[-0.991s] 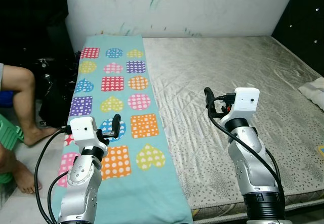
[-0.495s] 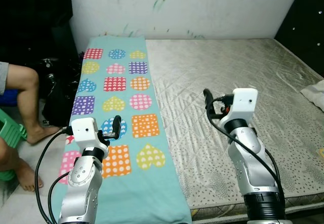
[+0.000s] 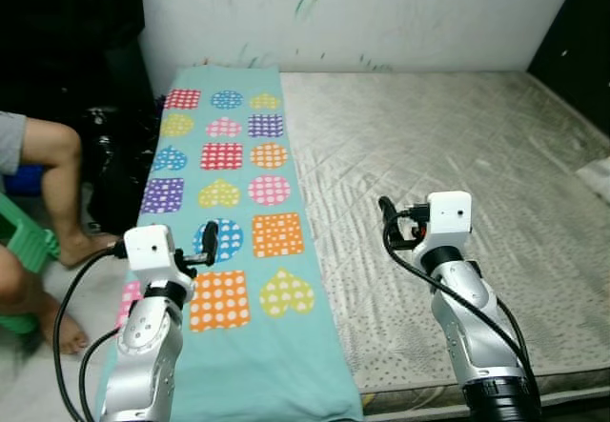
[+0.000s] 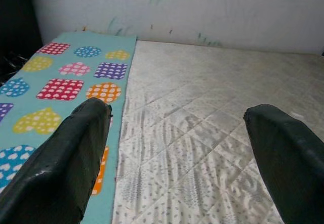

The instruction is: Clean up the room

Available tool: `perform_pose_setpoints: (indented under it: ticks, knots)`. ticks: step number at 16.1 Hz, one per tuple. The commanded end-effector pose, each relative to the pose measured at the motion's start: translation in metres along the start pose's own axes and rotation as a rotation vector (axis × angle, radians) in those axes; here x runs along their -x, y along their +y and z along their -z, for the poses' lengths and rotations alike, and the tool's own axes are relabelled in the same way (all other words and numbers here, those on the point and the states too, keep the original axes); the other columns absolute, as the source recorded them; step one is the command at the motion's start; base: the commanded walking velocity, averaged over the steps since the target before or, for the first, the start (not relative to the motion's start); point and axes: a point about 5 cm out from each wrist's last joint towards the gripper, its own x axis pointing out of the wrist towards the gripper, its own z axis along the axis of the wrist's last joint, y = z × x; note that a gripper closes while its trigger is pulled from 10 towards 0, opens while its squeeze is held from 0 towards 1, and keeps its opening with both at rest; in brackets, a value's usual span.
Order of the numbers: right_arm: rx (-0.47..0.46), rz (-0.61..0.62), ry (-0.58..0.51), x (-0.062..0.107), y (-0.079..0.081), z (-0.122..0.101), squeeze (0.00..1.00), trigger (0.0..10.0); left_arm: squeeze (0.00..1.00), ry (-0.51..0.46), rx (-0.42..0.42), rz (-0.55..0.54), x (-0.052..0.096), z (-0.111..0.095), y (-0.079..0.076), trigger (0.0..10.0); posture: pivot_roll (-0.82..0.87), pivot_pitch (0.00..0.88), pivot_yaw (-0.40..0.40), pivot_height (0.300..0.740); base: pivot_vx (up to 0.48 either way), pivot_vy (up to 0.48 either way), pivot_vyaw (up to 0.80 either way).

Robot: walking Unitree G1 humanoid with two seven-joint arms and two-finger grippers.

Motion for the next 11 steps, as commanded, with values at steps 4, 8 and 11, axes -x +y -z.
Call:
perform_pose_setpoints:
  ticks: [4, 8, 11]
  knots:
    - [0.014, -0.008, 0.026, 0.003, -0.001, 0.009, 0.00, 10.0, 0.00, 0.002, -0.019, 0.022, -0.007, -0.002, 0.001, 10.0, -0.08, 0.000, 0.002, 0.740, 0.000, 0.000, 0.00]
    - [0.019, -0.051, 0.043, -0.001, 0.003, 0.012, 0.00, 10.0, 0.00, -0.004, -0.007, -0.003, -0.006, -0.001, 0.000, 10.0, -0.07, 0.000, -0.017, 0.740, 0.000, 0.000, 0.00]
    - [0.018, -0.066, 0.042, -0.003, 0.005, 0.011, 0.00, 10.0, 0.00, -0.007, 0.001, -0.015, -0.005, -0.001, 0.001, 10.0, -0.07, 0.000, -0.024, 0.740, 0.000, 0.000, 0.00]
